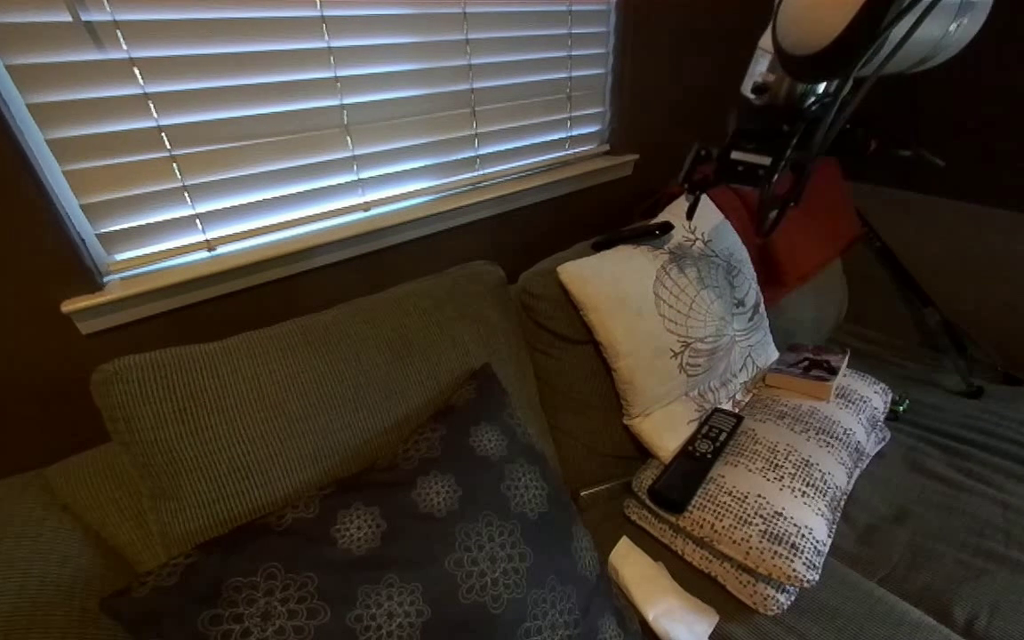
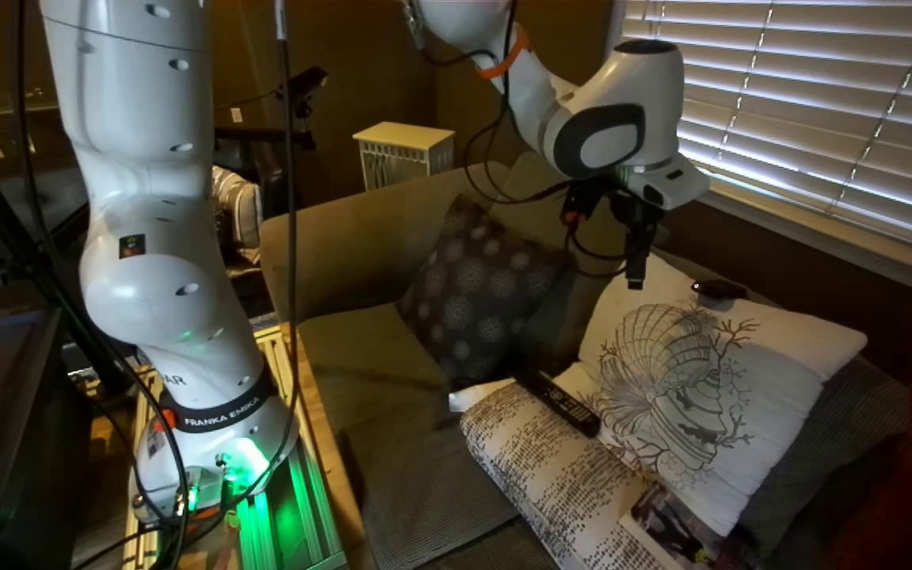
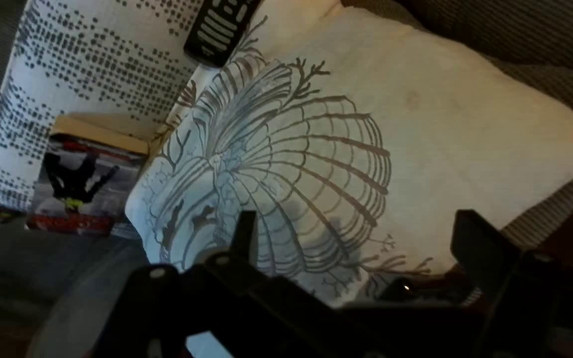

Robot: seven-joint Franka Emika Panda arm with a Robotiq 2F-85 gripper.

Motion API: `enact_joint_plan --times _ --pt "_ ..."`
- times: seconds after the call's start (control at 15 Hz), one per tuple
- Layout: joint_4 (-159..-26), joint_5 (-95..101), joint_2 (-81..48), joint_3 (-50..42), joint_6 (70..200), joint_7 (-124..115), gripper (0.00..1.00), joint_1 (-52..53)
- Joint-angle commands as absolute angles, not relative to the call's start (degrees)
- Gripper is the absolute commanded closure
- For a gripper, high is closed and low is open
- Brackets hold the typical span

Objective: Put the remotes on top of the pillow

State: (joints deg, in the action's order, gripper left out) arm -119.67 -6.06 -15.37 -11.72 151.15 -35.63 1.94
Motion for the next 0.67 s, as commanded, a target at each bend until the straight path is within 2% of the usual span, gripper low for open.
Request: enact_joint_plan --times 0.0,0.6 --pt "-117.6 -5.6 -10.9 -9.1 145.6 -24.0 0.00 -0.9" --pt "-96.6 -0.4 -18.9 -7.5 130.0 -1.2 0.00 -4.0"
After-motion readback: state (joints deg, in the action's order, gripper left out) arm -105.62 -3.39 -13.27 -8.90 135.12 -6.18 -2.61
